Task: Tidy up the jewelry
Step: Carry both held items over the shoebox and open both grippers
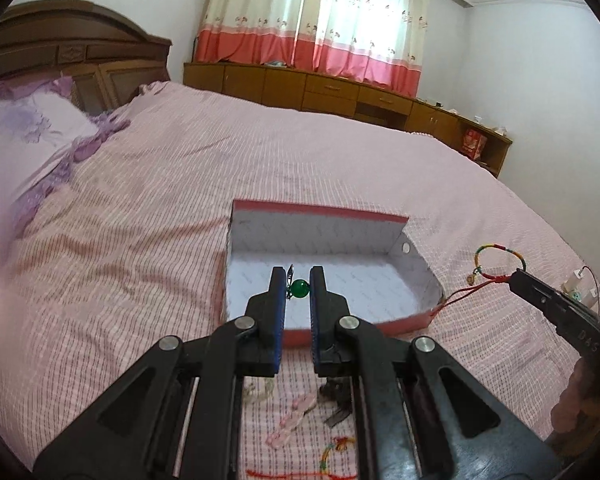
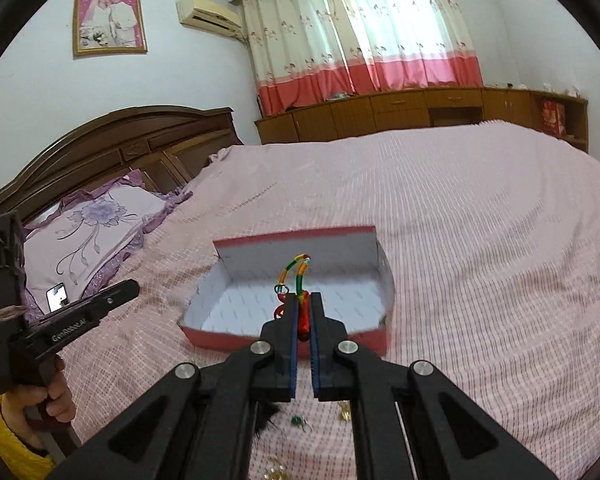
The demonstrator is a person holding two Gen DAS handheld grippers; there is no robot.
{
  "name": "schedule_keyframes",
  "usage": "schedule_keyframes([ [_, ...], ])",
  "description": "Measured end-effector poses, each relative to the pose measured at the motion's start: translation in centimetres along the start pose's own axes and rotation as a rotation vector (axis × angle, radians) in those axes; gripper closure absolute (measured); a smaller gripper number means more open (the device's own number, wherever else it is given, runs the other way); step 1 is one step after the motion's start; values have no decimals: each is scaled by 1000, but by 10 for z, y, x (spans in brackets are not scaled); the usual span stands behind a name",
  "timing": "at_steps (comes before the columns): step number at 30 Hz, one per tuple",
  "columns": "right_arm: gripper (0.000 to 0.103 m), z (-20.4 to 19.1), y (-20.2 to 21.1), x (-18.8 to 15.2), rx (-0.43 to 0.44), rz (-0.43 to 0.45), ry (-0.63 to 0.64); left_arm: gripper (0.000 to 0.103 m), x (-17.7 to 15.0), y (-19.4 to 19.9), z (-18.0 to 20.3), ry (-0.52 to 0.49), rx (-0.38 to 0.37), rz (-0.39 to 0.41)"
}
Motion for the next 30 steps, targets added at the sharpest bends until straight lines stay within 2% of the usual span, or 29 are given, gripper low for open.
schedule_keyframes([
  [11, 97, -4, -42, 28, -16, 11, 46, 100, 28, -39, 5, -20, -8, 31],
  [24, 97, 24, -129, 30, -49, -89, 21, 100, 32, -114, 1, -34, 22, -40],
  [30, 97, 38, -165, 27, -78, -131, 11, 100, 25, -151, 0, -31, 40, -103],
])
Point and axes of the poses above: each gripper's, at about its wrist camera, not at the fingertips, and y roughly against the way its jaws point, z to its right, x to its top, the point moved 1 cm from there along -y, roughly the way its jaws point, and after that the axes turned 2 degrees about -y, right-handed, at the moved point
